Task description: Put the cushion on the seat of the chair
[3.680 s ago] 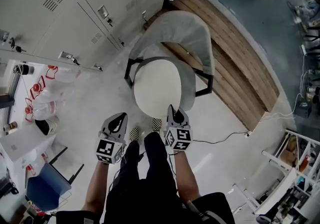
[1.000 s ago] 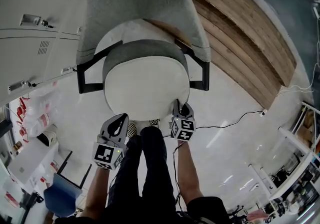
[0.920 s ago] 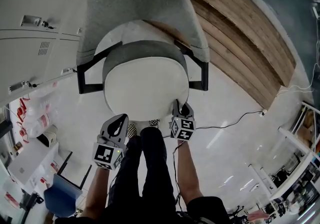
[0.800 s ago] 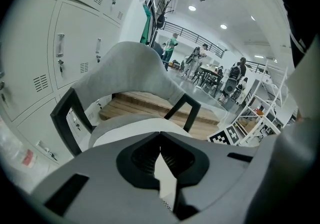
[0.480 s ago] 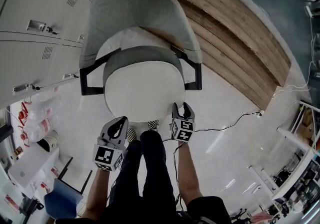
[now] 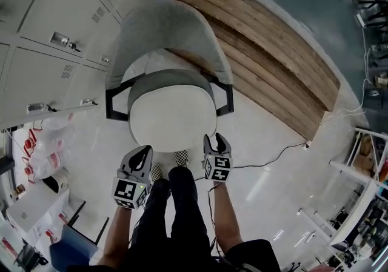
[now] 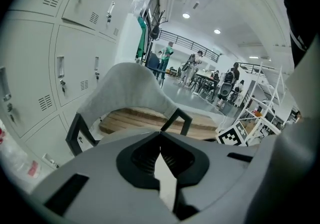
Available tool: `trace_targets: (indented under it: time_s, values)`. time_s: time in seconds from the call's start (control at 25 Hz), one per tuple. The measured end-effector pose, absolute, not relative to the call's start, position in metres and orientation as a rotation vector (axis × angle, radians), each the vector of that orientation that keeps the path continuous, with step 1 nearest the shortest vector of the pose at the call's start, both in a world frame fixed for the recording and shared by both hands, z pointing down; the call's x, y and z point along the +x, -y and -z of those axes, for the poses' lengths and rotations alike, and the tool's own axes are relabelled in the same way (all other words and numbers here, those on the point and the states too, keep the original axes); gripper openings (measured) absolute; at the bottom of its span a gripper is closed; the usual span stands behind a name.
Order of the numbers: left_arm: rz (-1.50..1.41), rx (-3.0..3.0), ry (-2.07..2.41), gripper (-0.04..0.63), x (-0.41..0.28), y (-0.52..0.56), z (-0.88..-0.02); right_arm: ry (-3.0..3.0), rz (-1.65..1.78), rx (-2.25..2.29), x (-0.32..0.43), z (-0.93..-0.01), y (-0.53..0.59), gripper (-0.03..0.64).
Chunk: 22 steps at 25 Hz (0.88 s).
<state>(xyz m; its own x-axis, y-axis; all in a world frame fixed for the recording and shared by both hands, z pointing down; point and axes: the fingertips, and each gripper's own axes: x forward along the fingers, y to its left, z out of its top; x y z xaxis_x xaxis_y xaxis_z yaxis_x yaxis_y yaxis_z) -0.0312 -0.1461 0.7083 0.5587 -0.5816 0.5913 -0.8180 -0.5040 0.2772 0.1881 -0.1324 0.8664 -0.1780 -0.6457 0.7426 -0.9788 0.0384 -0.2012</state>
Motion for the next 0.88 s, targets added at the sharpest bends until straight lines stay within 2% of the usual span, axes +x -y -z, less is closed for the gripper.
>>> trace_targets:
  time_s: [0.32, 0.88]
  values:
    - [-0.548, 2.321, 1.153, 0.018, -0.043, 0.146, -0.656, 1.957, -0.914, 1.676, 0.175, -0.794, 0.139, 0.192]
    - [-0.452, 2.433, 1.195, 0.018, -0.057, 0.137, -0.565, 2.165, -0.675, 1.676, 0.129, -0.646, 0.142, 0.104]
